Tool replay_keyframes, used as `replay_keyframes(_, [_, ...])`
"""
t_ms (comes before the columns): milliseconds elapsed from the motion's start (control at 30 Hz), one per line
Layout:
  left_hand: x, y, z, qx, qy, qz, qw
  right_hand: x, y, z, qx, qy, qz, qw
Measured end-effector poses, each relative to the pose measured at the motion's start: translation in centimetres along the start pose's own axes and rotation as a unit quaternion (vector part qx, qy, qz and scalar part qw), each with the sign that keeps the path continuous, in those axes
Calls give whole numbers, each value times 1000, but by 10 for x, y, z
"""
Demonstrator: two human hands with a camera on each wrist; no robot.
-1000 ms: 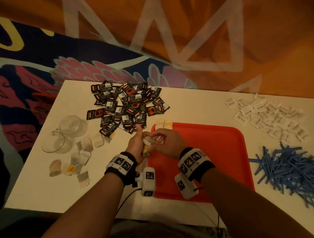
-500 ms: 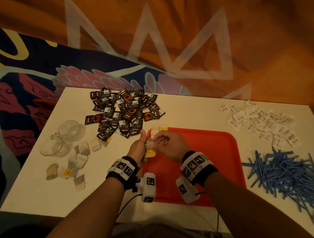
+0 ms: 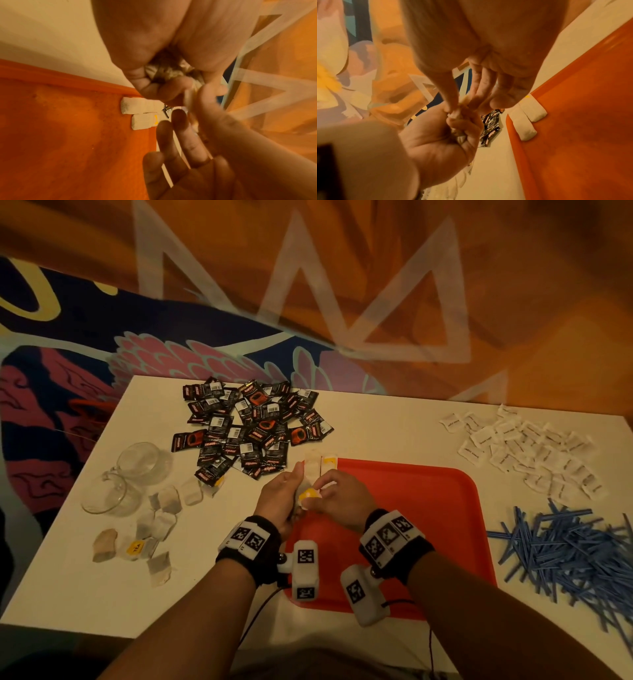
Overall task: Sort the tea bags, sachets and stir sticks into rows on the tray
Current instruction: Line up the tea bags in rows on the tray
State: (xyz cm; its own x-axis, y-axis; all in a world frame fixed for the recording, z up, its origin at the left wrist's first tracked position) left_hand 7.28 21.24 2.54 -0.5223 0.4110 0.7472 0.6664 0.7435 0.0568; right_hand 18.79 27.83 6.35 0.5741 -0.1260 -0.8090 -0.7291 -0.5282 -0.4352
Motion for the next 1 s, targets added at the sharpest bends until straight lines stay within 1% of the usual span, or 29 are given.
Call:
replay_keyframes(100, [-1,-4,7,30,5,-10,999,1,-1,5,21,7,39,999])
replay_keyframes(200, [-5,-11,11,32,4,-16,999,-3,-9,9,47,3,79,996])
replay_keyframes(300, [-2,-16,8,32,28,14,999,-10,-21,12,74,-50,54,995])
replay_keyframes(367, [7,-19,6,55,74,79,993,-16,-27,11,74,-90,20,993])
replay_keyframes(433, [19,-21,6,61,141,139,978,-22,-29,10,59,-121,-9,991])
replay_keyframes(467, [25,-18,6,46,175,163,970,-24,-29,10,52,-131,-20,990])
replay_keyframes(567, [36,-5,2,-37,266,229,936,-25,-29,13,47,-146,-35,988])
replay_keyframes(600, [37,-2,3,-44,281,247,926,-25,-30,15,54,-147,-32,987])
replay_keyframes(667, [38,1,7,-38,294,248,922,-24,-32,16,81,-146,-14,986])
replay_keyframes(733, [39,4,9,-26,297,230,926,-19,-34,18,102,-136,18,985])
replay_keyframes(800, [41,5,9,-17,291,204,935,-10,-31,20,95,-113,45,988])
replay_keyframes(867, [41,4,12,-5,279,186,942,1,-25,23,80,-91,31,992])
replay_keyframes(933, [37,5,17,0,266,187,946,14,-22,26,87,-67,8,994])
replay_keyframes(1000, [32,6,21,-2,260,198,945,26,-19,30,95,-36,7,995])
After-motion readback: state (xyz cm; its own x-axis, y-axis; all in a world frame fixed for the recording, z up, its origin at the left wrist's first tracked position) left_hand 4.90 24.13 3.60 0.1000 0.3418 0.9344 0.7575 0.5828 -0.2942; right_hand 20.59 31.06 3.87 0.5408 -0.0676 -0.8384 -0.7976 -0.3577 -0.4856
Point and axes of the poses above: each hand's wrist, its own z-axis towards the middle knuckle, its own y-axis out of the palm, x = y × z, the point moved 6 cm from there along z, towards the middle knuckle, and after that the axes turned 12 degrees about x, right-handed, at the moved point
